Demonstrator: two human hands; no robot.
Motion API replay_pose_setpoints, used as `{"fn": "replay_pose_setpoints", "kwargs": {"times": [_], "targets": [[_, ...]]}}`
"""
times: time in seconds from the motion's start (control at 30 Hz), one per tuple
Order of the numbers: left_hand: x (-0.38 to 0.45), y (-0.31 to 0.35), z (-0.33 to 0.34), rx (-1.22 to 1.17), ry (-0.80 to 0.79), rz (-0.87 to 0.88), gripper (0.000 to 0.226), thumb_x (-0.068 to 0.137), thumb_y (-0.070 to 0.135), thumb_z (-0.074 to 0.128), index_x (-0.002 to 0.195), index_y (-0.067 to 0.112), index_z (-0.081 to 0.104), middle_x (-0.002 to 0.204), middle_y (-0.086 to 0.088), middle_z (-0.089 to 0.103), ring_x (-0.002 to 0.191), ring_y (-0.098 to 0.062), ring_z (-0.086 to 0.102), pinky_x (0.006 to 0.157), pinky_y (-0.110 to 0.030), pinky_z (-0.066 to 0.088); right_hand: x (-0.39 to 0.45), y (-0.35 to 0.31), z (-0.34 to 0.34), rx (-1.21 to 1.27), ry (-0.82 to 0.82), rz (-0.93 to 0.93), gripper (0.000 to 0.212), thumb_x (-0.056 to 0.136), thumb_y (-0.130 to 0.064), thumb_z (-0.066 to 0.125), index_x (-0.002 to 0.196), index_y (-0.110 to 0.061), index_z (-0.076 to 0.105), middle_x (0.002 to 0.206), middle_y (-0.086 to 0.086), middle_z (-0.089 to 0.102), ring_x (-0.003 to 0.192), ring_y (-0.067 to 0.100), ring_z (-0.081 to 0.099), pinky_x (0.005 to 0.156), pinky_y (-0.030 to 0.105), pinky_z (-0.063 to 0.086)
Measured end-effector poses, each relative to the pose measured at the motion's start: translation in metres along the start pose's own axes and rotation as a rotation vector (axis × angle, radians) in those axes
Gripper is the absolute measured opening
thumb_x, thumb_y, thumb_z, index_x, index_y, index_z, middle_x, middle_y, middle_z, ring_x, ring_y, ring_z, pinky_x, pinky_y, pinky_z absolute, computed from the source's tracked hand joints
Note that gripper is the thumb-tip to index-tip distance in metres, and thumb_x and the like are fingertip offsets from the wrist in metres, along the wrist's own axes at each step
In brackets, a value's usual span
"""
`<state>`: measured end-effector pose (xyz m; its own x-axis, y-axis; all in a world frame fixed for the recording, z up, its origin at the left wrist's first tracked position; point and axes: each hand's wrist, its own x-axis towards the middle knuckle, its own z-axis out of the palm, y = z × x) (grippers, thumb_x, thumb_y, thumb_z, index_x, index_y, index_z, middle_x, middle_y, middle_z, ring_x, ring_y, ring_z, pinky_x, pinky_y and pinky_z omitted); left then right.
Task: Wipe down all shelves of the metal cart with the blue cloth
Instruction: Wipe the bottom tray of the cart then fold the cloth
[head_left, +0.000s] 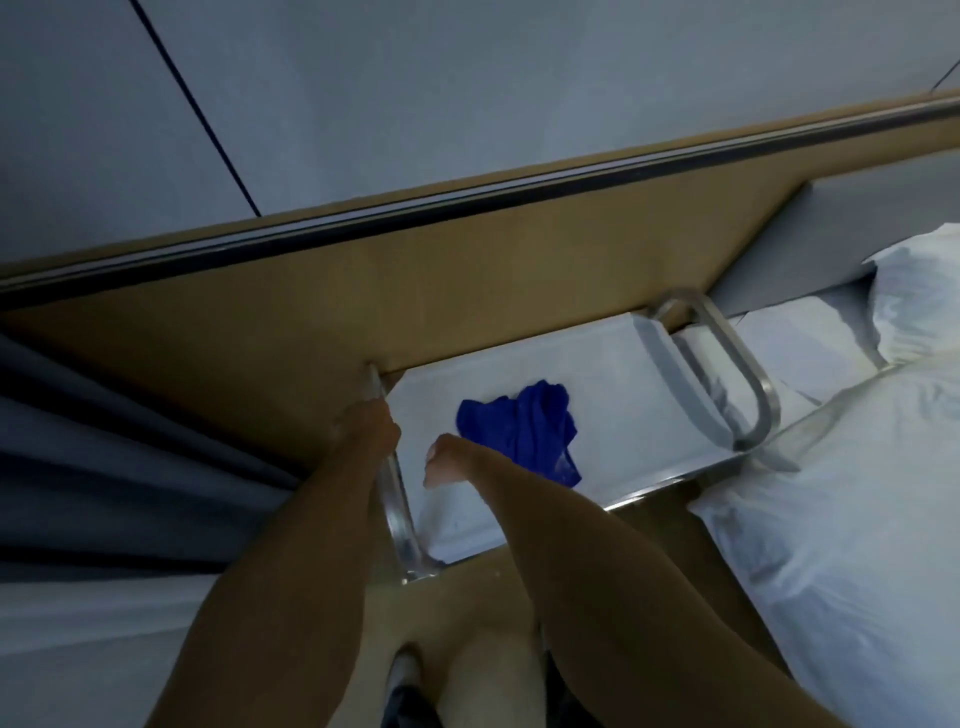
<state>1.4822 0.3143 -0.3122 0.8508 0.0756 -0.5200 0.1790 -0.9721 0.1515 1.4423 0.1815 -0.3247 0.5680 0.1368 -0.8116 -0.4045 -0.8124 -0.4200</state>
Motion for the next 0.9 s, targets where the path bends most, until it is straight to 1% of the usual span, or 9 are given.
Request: {"fn": "replay_pose_setpoints", "kwargs": {"times": [0.07,0.17,0.23,0.37,0.47,0.53,0.6,0.7,0.9], "targets": [[-0.003,-0.025,-0.001,0.075,-0.033,0.045,0.033,0.098,0.02,0.051,0.126,0.005,0.058,0.123,-0.014,0.061,0.114,-0.031,0.059,0.095,-0.038,0.046,-0.002,-0.021,0.033,0.074,-0.072,-0.028,0.051,0.082,-0.03,0.075,0.124,-0.008,0.058,0.121,0.01,0.061,0.114,0.033,0.059,0.084,0.037,0.047],[-0.008,-0.056,0.004,0.163,-0.044,0.13,0.033,0.1,0.025,0.049,0.131,0.012,0.053,0.127,-0.009,0.058,0.116,-0.025,0.055,0.097,-0.036,0.043,-0.004,-0.051,0.084,0.251,-0.114,-0.034,0.08,0.087,-0.039,0.071,0.153,-0.017,0.032,0.151,0.006,0.04,0.139,0.031,0.039,0.101,0.038,0.035],[-0.013,-0.073,0.007,0.155,-0.007,0.157,0.038,0.102,0.023,0.046,0.139,0.013,0.047,0.14,-0.011,0.05,0.126,-0.028,0.049,0.101,-0.037,0.04,-0.003,-0.069,0.116,0.239,-0.071,-0.049,0.077,0.09,-0.036,0.069,0.154,-0.016,0.03,0.155,0.009,0.037,0.142,0.031,0.035,0.111,0.043,0.033],[-0.013,-0.095,0.015,0.11,0.05,0.209,0.044,0.1,0.024,0.049,0.143,0.013,0.042,0.146,-0.013,0.044,0.132,-0.031,0.044,0.107,-0.041,0.037,0.001,-0.081,0.146,0.107,0.458,0.027,0.041,0.092,-0.022,0.063,0.132,-0.014,0.055,0.131,0.012,0.053,0.124,0.032,0.049,0.104,0.045,0.043],[0.006,-0.091,0.02,0.045,0.116,0.288,0.039,0.1,0.02,0.05,0.137,0.011,0.047,0.138,-0.014,0.051,0.125,-0.031,0.05,0.102,-0.039,0.041,0.011,-0.07,0.128,0.338,0.524,0.136,0.08,0.09,-0.028,0.067,0.154,-0.017,0.02,0.148,0.015,0.035,0.134,0.034,0.037,0.109,0.048,0.037],[0.022,-0.085,0.027,-0.012,0.134,0.378,0.043,0.097,0.011,0.052,0.14,0.011,0.048,0.144,-0.016,0.046,0.13,-0.033,0.046,0.106,-0.04,0.038,0.029,-0.061,0.115,0.515,0.375,0.164,0.093,0.088,-0.026,0.07,0.156,-0.016,0.008,0.139,0.016,0.047,0.118,0.03,0.053,0.09,0.039,0.048],[0.037,-0.08,0.037,0.037,0.141,0.451,0.053,0.096,0.012,0.056,0.146,0.017,0.041,0.151,-0.012,0.038,0.135,-0.03,0.039,0.109,-0.041,0.037,0.042,-0.052,0.119,0.546,0.299,0.157,0.075,0.088,-0.022,0.07,0.149,-0.013,0.027,0.127,0.012,0.055,0.103,0.024,0.057,0.08,0.032,0.048],[0.049,-0.074,0.053,0.151,0.16,0.496,0.043,0.101,0.023,0.05,0.144,0.02,0.045,0.15,-0.007,0.039,0.134,-0.026,0.04,0.108,-0.042,0.041,0.053,-0.041,0.137,0.452,0.413,0.112,0.043,0.095,-0.021,0.062,0.133,-0.013,0.044,0.104,0.003,0.055,0.088,0.018,0.055,0.083,0.033,0.051],[0.034,-0.068,0.07,0.39,0.12,0.497,0.031,0.1,0.035,0.048,0.125,0.021,0.06,0.139,-0.005,0.048,0.133,-0.029,0.037,0.112,-0.04,0.031,0.045,-0.024,0.156,0.372,0.378,0.098,0.048,0.091,-0.015,0.066,0.134,-0.015,0.043,0.098,0.004,0.054,0.082,0.018,0.055,0.075,0.031,0.047]]}}
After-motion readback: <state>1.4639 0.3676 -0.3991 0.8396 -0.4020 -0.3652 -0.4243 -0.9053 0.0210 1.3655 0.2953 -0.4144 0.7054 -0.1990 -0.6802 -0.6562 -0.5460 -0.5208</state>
